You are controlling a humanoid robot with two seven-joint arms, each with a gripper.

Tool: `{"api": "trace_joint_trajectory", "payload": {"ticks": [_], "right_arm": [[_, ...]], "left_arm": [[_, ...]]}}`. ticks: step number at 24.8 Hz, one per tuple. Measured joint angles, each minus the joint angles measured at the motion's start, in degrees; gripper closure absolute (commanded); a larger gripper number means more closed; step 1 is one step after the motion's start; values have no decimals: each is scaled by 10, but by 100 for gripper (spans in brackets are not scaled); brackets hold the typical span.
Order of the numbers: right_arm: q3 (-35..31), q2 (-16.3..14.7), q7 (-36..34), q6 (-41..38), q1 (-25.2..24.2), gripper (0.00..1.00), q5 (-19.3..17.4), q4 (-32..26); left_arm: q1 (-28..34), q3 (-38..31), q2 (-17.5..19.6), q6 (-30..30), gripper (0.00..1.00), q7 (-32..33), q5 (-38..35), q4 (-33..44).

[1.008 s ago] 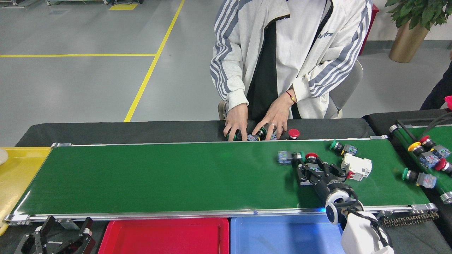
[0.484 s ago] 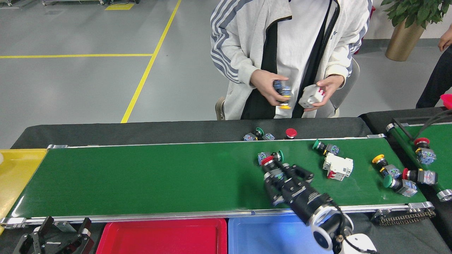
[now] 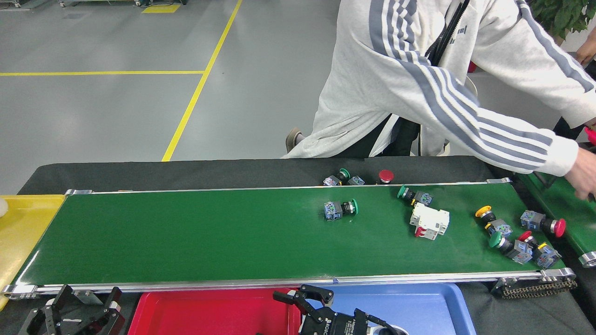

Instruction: Pick switch part from conveyor to tray

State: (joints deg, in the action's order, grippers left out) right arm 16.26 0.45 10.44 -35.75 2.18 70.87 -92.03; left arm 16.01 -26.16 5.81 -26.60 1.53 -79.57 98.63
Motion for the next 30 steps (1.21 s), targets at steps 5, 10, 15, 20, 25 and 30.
{"api": "trace_joint_trajectory", "payload": {"ticks": [5,10,15,20,25,30], "right_arm": [[-65,14,-46,299,-40,6,34,-15],[-72,-21,-120,462,-105,6,40,-17],[-74,-19,-130,486,-121,6,40,-17],[-65,-11,-132,488,-69,6,44,-17],[7,-3,-79,488,22,6,61,16],[26,43,-58,498,78,5,86,94]], "left_arm": [[0,5,-1,0,0,0,0,0],[-2,63,-1,0,0,-2,-1,2],[-12,120,0,-1,0,1,-1,4],[-106,217,-1,-2,0,6,-63,-10],[-228,274,-28,4,0,12,-137,-126],[-315,301,-33,4,0,13,-142,-257]]}}
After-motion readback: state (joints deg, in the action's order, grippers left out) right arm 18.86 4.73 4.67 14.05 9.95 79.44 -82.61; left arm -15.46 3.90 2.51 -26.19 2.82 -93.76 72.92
